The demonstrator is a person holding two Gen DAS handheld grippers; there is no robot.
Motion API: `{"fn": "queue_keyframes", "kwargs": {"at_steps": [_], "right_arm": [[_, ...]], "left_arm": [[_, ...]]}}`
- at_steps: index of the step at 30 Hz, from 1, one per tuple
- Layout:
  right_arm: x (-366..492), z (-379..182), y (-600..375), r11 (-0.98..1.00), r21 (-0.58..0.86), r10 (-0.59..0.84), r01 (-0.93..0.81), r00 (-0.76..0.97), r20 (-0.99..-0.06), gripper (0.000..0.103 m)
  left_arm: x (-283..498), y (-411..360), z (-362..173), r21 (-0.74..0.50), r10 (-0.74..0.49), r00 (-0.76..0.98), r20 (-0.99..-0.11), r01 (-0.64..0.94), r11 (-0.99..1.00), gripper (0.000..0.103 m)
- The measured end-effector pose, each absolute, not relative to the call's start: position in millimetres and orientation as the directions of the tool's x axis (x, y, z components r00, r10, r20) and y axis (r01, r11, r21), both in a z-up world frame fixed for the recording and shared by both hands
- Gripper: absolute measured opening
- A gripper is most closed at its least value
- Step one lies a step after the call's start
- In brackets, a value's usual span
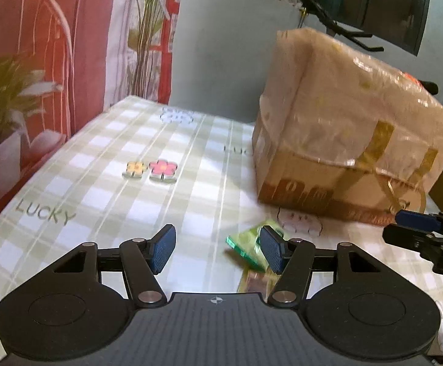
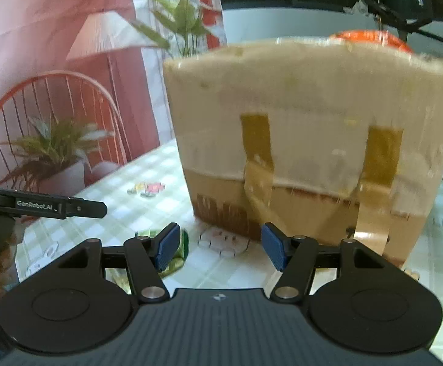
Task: Organize snacks
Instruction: 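Move both open tools back down to the last snacks, then close the left tool on the green pastry packet while the right tool approaches the gold packet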
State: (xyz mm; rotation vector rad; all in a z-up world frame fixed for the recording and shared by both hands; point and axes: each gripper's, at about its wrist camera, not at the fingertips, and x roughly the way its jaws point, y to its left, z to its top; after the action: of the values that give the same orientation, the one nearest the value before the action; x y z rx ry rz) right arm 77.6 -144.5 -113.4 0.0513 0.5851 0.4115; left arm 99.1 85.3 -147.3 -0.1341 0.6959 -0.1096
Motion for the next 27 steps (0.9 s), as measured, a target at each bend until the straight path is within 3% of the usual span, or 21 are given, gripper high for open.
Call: {"fn": "queue_keyframes", "kwargs": {"at_steps": [9,27], "right_arm": [[79.1,-133.4,-129.4,0.909,0.155,0.398,-0.387,0.699,-0.594,0.063],[72.1,-147.8,-137.8,0.929,0.197,0.365,-0.314,0.679,-0.637,0.063]], "left_arm": [[89.5,75.2,-166.6,-0.197,-0.207,0.713,-0.671,0.097,0.976,0.063],[172.2,28.6,-190.9,-0.046,-0.273,0.619,-0.737,0.356,0.933,0.064]]}}
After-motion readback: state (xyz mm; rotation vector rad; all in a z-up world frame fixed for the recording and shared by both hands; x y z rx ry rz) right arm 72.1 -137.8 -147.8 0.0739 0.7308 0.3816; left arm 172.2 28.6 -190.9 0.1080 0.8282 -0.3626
